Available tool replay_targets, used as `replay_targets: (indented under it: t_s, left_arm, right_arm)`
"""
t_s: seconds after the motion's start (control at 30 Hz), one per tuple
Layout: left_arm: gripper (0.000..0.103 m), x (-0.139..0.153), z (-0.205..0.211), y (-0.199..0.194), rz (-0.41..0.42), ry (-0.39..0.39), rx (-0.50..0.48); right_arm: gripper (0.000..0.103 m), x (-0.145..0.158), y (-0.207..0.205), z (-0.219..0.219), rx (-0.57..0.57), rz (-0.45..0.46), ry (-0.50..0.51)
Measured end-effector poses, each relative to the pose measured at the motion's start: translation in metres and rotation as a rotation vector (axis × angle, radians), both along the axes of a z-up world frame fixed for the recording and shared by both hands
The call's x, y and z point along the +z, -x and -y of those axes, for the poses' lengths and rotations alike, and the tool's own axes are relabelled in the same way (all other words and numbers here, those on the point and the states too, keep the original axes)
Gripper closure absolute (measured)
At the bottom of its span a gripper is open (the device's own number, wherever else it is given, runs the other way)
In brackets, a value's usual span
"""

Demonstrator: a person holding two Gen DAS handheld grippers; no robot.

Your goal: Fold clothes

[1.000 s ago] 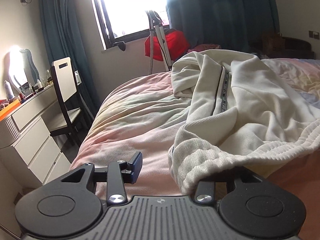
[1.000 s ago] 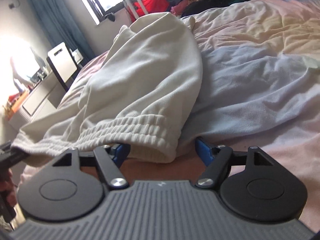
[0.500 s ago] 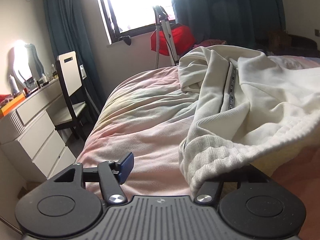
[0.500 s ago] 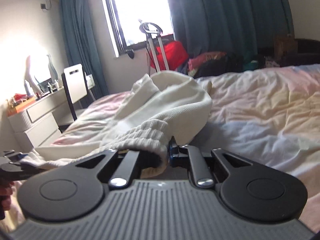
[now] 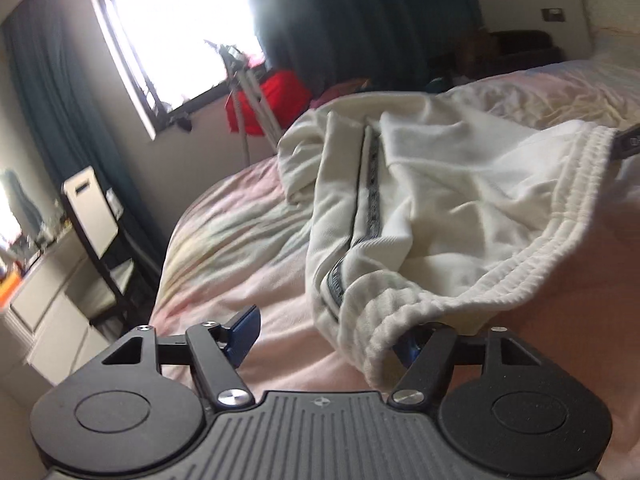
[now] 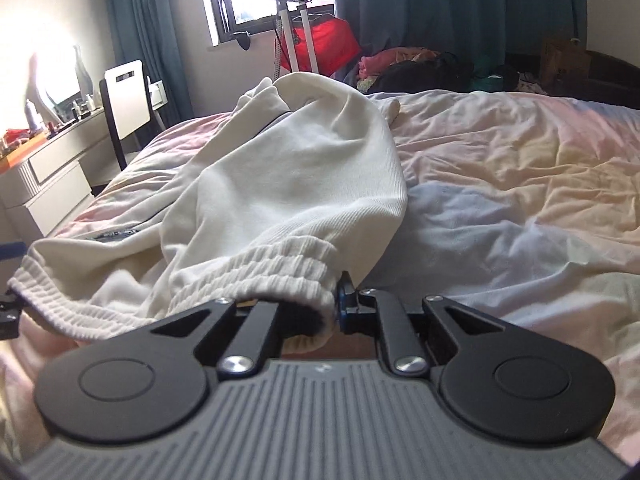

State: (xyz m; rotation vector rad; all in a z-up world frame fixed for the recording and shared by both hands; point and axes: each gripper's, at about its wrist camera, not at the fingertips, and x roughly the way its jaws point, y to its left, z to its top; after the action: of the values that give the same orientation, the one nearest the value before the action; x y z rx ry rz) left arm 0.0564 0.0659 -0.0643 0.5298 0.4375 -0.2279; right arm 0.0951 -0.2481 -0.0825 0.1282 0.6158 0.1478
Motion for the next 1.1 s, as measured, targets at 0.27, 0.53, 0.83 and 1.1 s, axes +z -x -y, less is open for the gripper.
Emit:
replay_targets:
  t_s: [0.27,0.53,0.83,1.1]
  left_arm:
    - [0.010,0.022,0.026,0.029,0.091,-0.004,-0.166]
    - [0.014,0.006,0.001,-0.056,-0.207,0.201,0.124]
    - [0.036,-0.035,-0.010,-0.087,-0.266,0.210,0.127]
    - [0.032,-0.013,-0.074,-0.093,-0.213,0.626,0.351]
  right_arm:
    - [0.090,-0.005,0.000,-0.003,0.003,-0.045,0.025]
    - [0.086,0.027,0.034,0.013,0.085,-0.016,-0.064]
    - [0.086,0.028,0.023,0.048,-0.034,-0.002,-0.271]
    - [0.085,-0.020,-0.014,0.058,-0.187,-0.159,-0.369]
